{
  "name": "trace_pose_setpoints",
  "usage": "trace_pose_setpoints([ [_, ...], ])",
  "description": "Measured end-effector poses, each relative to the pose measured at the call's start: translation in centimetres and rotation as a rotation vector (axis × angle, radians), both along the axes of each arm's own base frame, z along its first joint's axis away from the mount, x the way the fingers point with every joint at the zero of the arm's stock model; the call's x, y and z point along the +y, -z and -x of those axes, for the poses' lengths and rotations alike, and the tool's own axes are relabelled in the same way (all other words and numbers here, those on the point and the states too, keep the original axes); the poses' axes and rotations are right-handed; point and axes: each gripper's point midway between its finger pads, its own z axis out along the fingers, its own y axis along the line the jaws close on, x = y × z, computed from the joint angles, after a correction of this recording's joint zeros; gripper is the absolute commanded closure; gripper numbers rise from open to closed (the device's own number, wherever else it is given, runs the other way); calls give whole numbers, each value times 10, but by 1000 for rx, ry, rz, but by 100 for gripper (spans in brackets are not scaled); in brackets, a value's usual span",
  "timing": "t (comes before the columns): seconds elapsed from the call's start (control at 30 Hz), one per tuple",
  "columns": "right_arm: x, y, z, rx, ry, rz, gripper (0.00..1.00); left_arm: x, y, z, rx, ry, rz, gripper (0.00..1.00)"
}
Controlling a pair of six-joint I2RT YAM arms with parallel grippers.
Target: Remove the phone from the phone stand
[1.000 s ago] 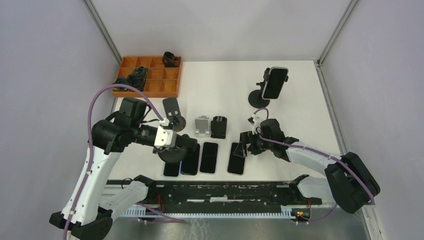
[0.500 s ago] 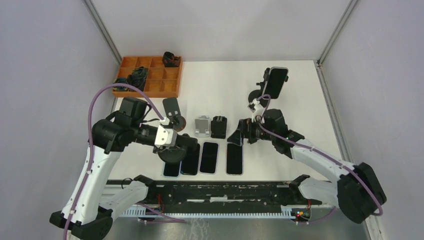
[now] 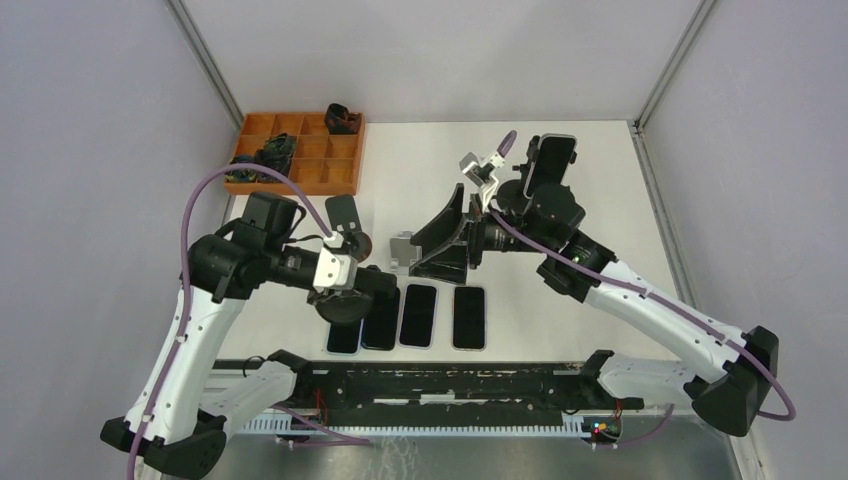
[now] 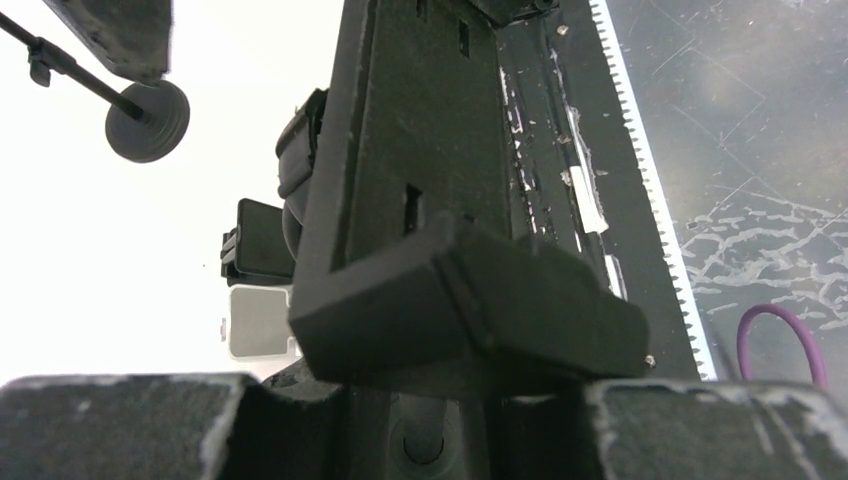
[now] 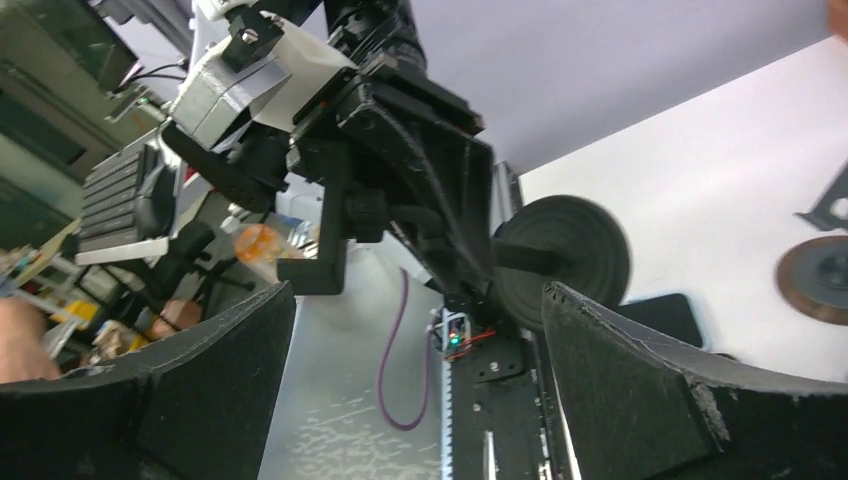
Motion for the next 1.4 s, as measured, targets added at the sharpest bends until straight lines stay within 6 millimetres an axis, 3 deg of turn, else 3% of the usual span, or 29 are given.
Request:
trace_pose_setpoints([
  [0.23, 30, 8, 26, 65, -133, 54, 2, 4, 5, -6, -42, -8, -37, 98],
  [0.3, 42, 6, 35, 70, -173, 71, 6, 5, 6, -7, -57, -7, -45, 98],
  [0.43, 60, 3, 47, 61, -225, 103, 29, 8, 11, -9, -73, -6, -66, 98],
  [0.53, 67, 13, 47, 82, -237, 156, 49, 11, 14, -8, -84, -7, -80, 98],
  [0.63, 72, 21, 49, 110, -259, 199, 62, 16, 19, -9, -87, -19, -112, 98],
  [0.77, 72, 26, 49, 117, -259, 230, 92, 19, 23, -9, -82, -26, -129, 98],
  [0.87, 72, 25, 48, 111, -253, 245, 100, 18, 22, -10, -82, -31, -126, 98],
  [0.93, 71, 22, 45, 101, -240, 252, 100, 16, 20, -12, -71, -50, -113, 85],
  [0.97, 70, 20, 43, 95, -231, 255, 100, 15, 18, -13, -60, -63, -103, 60],
  [1.0, 70, 18, 40, 85, -220, 252, 100, 13, 16, -15, -51, -77, -89, 46],
  [1.13, 64, 14, 17, 45, -156, 244, 100, 0, -1, -24, -28, -122, 3, 1],
  [1.4, 18, 28, -79, 94, 63, 300, 100, -7, -37, -45, -60, -233, 104, 0],
])
